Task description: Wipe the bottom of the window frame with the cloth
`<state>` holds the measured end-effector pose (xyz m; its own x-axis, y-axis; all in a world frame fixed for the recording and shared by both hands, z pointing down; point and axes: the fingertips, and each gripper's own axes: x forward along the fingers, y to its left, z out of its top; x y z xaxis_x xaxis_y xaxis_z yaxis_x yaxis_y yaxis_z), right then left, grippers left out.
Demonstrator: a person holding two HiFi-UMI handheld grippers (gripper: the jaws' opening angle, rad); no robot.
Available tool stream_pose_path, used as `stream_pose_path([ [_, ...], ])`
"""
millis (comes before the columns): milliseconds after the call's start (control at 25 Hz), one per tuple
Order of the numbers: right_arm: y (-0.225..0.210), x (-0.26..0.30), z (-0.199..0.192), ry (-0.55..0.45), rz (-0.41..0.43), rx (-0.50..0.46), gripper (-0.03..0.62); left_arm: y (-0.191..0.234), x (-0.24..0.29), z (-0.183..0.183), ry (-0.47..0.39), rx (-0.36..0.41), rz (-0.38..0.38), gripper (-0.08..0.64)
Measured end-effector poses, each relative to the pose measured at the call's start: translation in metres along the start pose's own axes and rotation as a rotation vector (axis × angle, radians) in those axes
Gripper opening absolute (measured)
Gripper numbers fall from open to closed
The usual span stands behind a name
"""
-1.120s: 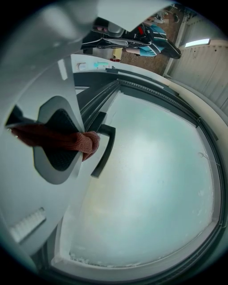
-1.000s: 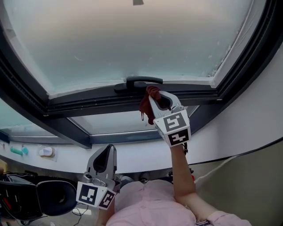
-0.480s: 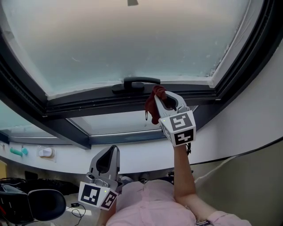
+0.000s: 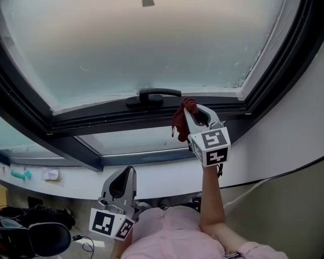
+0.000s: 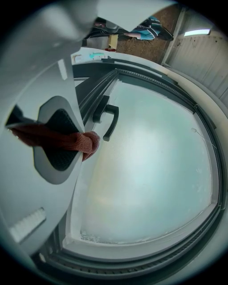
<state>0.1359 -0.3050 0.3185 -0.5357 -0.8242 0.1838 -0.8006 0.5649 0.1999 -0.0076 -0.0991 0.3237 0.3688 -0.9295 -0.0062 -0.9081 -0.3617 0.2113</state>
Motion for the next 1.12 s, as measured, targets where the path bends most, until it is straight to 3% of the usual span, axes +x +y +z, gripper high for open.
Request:
stream_pose_path([
  [1120, -0.052, -0.02, -0.015, -0.008, -0.093, 0.068, 0.063, -0.009, 0.006, 0.0, -0.004, -0.014, -0.012, 0.0],
])
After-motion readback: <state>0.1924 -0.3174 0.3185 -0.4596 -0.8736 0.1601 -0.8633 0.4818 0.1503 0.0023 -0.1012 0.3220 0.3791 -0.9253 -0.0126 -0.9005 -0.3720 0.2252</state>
